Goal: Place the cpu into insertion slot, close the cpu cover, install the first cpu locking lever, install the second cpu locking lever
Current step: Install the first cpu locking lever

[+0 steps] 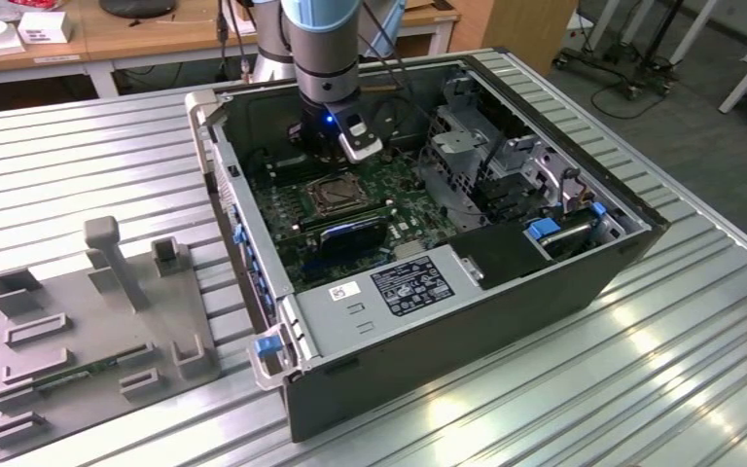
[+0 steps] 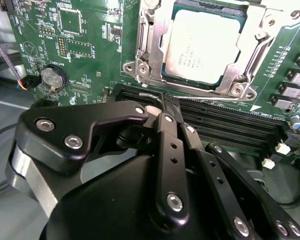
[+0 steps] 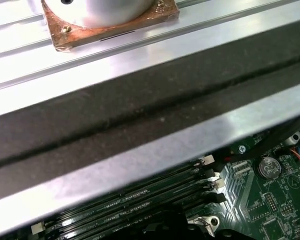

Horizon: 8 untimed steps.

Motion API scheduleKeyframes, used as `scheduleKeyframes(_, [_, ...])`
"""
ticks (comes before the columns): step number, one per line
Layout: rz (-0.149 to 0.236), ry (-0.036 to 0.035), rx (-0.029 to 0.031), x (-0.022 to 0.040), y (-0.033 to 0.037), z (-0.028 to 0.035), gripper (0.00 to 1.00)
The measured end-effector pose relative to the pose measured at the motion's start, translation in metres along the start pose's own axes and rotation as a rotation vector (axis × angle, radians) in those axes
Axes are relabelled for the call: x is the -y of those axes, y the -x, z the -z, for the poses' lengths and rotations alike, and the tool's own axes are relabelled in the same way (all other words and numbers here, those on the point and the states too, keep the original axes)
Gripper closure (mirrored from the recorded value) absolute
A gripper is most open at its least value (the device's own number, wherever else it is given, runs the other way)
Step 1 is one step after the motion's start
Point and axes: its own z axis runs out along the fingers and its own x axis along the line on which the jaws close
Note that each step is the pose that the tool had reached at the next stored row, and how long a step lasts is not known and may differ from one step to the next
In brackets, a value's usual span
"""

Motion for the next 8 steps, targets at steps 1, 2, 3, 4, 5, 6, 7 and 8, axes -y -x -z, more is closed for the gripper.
scheduleKeyframes(1, [-0.003,-0.0006,0.0008,0.0,0.0,-0.0001,0.89])
scheduleKeyframes(2, [-0.004,-0.0012,0.0012,0.0001,0.0,-0.0002,0.89])
scheduleKeyframes(3, [-0.005,-0.0016,0.0016,0.0002,0.0,-0.0004,0.89])
scheduleKeyframes(4, [-0.006,-0.002,0.002,0.0004,0.0,-0.0005,0.89])
scheduleKeyframes(5, [-0.006,-0.0025,0.0024,0.0005,0.0,-0.0007,0.89])
scheduleKeyframes(6, [-0.007,-0.0032,0.0029,0.0007,0.0,-0.0009,0.89])
scheduleKeyframes(7, [-0.008,-0.0039,0.0033,0.0009,0.0,-0.0011,0.89])
scheduleKeyframes(8, [-0.009,-0.0048,0.0039,0.0011,0.0001,-0.0012,0.89])
